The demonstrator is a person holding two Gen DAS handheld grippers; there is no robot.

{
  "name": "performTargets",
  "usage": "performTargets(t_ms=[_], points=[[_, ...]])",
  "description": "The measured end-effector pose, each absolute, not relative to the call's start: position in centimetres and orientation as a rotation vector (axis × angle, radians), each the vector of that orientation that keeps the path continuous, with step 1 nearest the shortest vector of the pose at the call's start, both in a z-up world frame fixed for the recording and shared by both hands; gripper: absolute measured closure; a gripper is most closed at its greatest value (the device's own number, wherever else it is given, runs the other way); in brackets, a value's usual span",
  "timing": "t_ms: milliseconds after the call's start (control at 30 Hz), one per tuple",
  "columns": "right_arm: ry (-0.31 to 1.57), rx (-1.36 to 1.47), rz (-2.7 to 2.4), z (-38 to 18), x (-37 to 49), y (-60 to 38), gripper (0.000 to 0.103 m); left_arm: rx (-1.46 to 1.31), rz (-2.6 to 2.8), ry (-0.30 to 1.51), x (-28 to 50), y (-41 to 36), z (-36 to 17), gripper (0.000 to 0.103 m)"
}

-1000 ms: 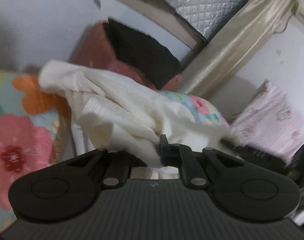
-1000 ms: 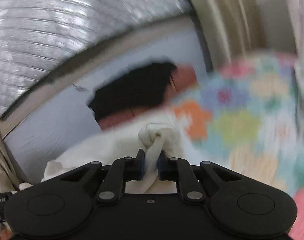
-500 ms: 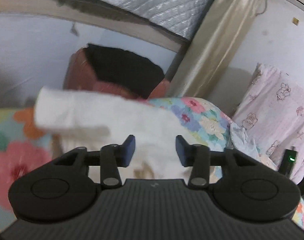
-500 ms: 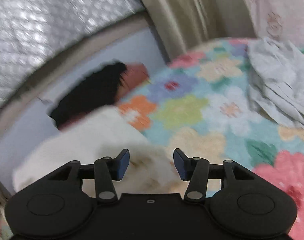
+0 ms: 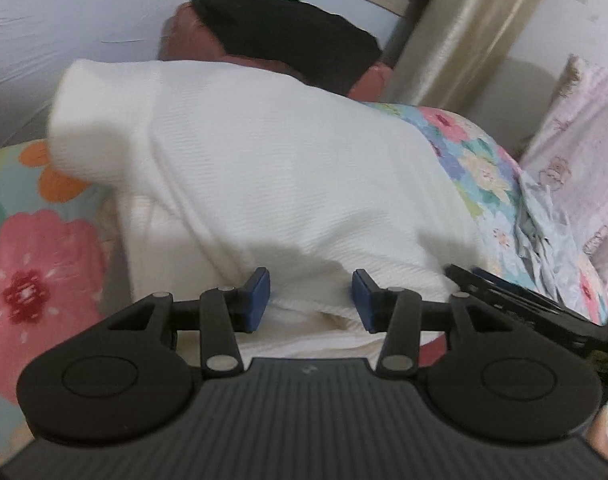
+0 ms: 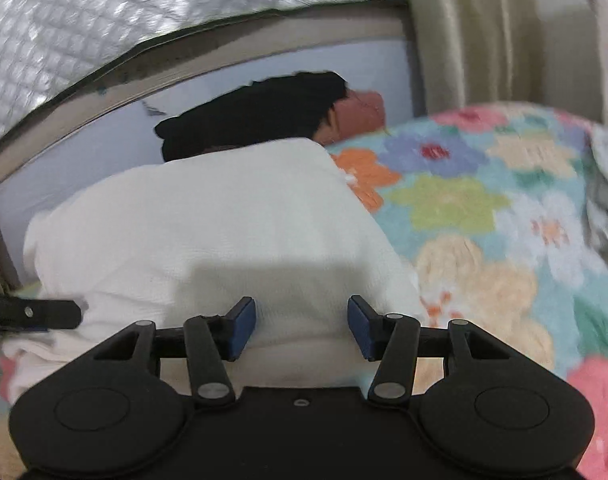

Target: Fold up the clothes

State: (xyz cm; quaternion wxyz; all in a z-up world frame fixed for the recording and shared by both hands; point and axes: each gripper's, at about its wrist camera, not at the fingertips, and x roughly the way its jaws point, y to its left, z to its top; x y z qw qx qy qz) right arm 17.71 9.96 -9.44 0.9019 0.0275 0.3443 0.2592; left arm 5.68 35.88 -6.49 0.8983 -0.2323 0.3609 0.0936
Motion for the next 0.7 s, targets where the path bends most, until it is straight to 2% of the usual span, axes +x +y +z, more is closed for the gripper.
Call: performTargets(t_ms=[167,233,367,500,533,567,600,700], points=[[0.741,0.109,0.477,-6.0,13.1,6.0,0.043,-0.438,0.213,0.743,2.2,32.4,-3.8,0.041],[0.74,0.138,0.485,-4.9,10.1,4.0,0.039,-0.437,0.194,0.742,0.6,30.6,-2.7,0.033],[0.713,0.077,0.45,-1.8,5.0,0.9,0.034,-0.439,0.121,0.746,-1.3,26.8,-0.4,0.031],[0.669,0.031,0.397,1.8,1.7,-1.5,0.032,-0.369,0.088,0.715,-2.8,22.7,2.4,0.023],[0.656,0.033,0.384,2.6,1.2,-2.0,0.028,-0.341,0.09,0.702,-3.2,21.6,3.2,0.02],[0.647,0.039,0.367,3.3,0.6,-2.6,0.019,-0.322,0.083,0.693,-3.7,20.7,3.9,0.018],[0.638,0.046,0.349,3.9,0.0,-3.2,0.014,-0.306,0.075,0.684,-4.2,19.9,4.5,0.014],[0.615,0.043,0.328,5.1,-2.2,-4.6,0.011,-0.269,0.051,0.69,-5.4,17.6,5.8,0.011]])
